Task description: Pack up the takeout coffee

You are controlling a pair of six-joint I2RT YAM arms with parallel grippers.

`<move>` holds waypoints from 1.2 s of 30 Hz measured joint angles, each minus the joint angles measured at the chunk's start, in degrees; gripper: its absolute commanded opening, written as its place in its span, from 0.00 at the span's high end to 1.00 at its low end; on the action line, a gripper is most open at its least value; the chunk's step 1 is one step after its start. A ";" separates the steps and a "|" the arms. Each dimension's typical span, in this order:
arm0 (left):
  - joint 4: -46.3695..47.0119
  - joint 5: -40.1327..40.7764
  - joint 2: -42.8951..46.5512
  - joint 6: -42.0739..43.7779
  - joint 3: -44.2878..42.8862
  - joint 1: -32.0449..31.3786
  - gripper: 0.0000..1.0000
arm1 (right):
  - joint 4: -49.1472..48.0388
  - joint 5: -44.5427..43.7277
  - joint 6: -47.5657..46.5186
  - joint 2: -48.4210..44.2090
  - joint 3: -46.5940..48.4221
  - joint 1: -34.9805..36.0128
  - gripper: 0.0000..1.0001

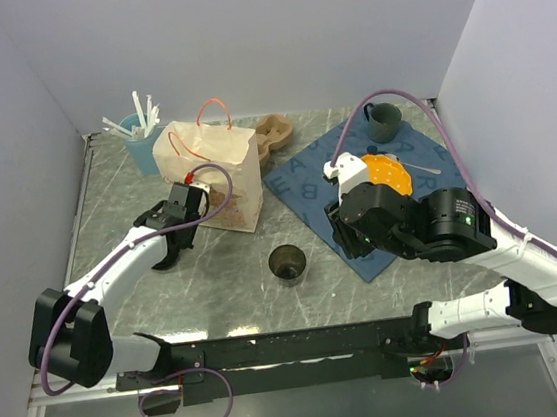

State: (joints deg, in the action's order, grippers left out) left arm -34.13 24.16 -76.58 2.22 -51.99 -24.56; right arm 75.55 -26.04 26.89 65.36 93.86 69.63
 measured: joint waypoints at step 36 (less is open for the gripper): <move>-11.06 -10.99 21.57 -13.88 -11.74 0.00 0.99 | -0.90 -1.11 -4.07 9.35 11.65 -0.02 0.21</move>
State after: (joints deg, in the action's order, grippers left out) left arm -45.19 13.17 -55.00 -11.66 -63.72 -24.56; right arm 74.65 -27.16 22.83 74.72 105.51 69.60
